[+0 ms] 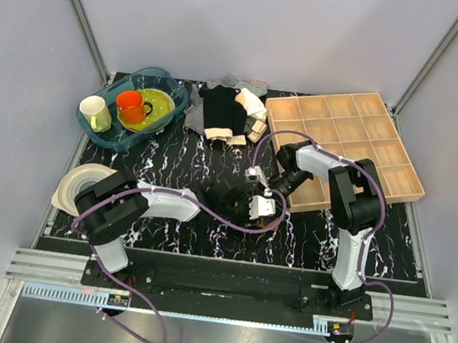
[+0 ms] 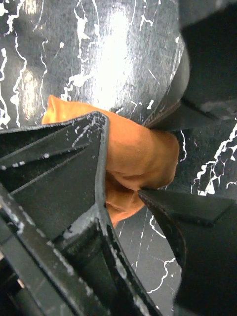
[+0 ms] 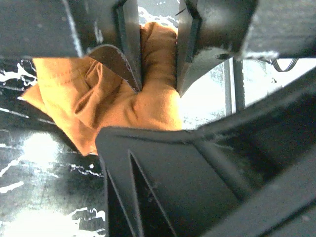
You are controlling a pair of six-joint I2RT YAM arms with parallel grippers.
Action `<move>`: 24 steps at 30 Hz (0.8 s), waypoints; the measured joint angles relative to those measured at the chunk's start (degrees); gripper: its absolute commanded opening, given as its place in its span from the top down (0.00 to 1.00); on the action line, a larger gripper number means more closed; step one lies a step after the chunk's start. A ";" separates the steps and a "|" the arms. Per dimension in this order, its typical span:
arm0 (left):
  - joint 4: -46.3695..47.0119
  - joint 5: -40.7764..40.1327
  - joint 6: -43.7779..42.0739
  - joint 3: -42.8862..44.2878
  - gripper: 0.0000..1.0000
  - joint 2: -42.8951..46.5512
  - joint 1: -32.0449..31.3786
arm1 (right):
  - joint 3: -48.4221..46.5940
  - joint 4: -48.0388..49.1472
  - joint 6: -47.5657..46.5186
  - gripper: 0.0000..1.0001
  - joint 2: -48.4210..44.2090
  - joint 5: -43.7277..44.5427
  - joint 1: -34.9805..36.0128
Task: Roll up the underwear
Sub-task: Roll the underwear to the center of the board.
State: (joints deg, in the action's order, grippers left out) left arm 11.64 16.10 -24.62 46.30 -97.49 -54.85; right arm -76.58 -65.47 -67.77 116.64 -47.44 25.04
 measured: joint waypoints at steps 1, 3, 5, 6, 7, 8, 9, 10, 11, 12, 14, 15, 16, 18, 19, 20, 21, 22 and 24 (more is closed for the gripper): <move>-0.57 -0.09 0.00 0.46 0.60 -0.15 0.09 | 0.00 -0.11 0.13 0.62 0.00 0.00 -0.15; -1.68 -0.11 -0.24 1.25 0.71 -0.52 0.15 | 0.02 -0.13 0.68 0.59 0.00 0.00 -0.61; -2.80 0.00 -0.92 2.12 0.77 -1.16 -0.07 | 0.02 -0.15 1.42 0.52 0.00 -0.22 -1.05; -3.08 0.00 -1.05 2.40 0.78 -1.44 -0.17 | 0.02 -0.13 1.66 0.51 -0.02 -0.20 -1.05; -3.45 0.02 -1.38 2.69 0.78 -1.68 -0.22 | 0.02 -0.24 2.01 0.49 -0.04 -0.24 -1.27; -3.87 0.09 -1.51 2.86 0.79 -1.73 -0.20 | 0.09 -0.33 2.34 0.46 -0.26 -0.31 -1.53; -4.02 0.13 -1.64 2.89 0.79 -1.73 -0.20 | 0.11 -0.33 2.56 0.45 -0.55 -0.31 -1.81; -4.15 0.15 -1.79 2.89 0.79 -1.73 -0.20 | 0.11 -0.13 2.73 0.44 -0.92 -0.26 -2.25; -4.26 0.17 -1.92 2.89 0.80 -1.73 -0.20 | 0.11 0.09 2.89 0.43 -1.33 -0.22 -2.82; -4.33 0.17 -1.97 2.93 0.80 -1.73 -0.20 | 0.13 0.31 2.97 0.40 -1.92 -0.17 -3.61; -4.94 0.20 -1.99 3.32 0.79 -1.79 -0.20 | 0.13 0.79 3.23 0.38 -3.41 -0.13 -5.60; -5.53 0.22 -2.08 3.69 0.79 -1.90 -0.20 | 0.13 0.96 3.32 0.36 -4.24 -0.02 -6.54; -5.99 0.22 -2.16 3.93 0.79 -1.99 -0.20 | 0.13 1.16 3.43 0.36 -5.14 0.07 -7.21; -7.65 0.24 -2.45 4.98 0.79 -2.25 -0.22 | 0.15 1.42 3.78 0.34 -6.78 0.42 -8.28; -8.39 0.26 -2.49 5.53 0.80 -2.47 -0.22 | 0.17 1.60 3.93 0.34 -7.32 0.44 -8.48; -9.49 0.31 -2.58 6.45 0.80 -2.86 -0.22 | 0.26 1.84 4.13 0.33 -7.89 0.42 -8.55; -10.38 0.33 -2.60 7.39 0.80 -3.34 -0.22 | 0.52 2.19 4.37 0.32 -8.28 0.46 -8.48; -11.39 0.35 -2.60 8.52 0.80 -3.96 -0.22 | 0.85 2.58 4.79 0.30 -8.50 0.50 -8.39; -12.94 0.39 -2.58 10.29 0.80 -4.96 -0.24 | 1.79 3.21 5.95 0.27 -8.61 1.05 -8.17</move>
State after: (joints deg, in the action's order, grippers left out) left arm -1.30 16.49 -27.20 56.60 -102.45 -55.09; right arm -74.78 -62.26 -61.82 108.03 -46.39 16.86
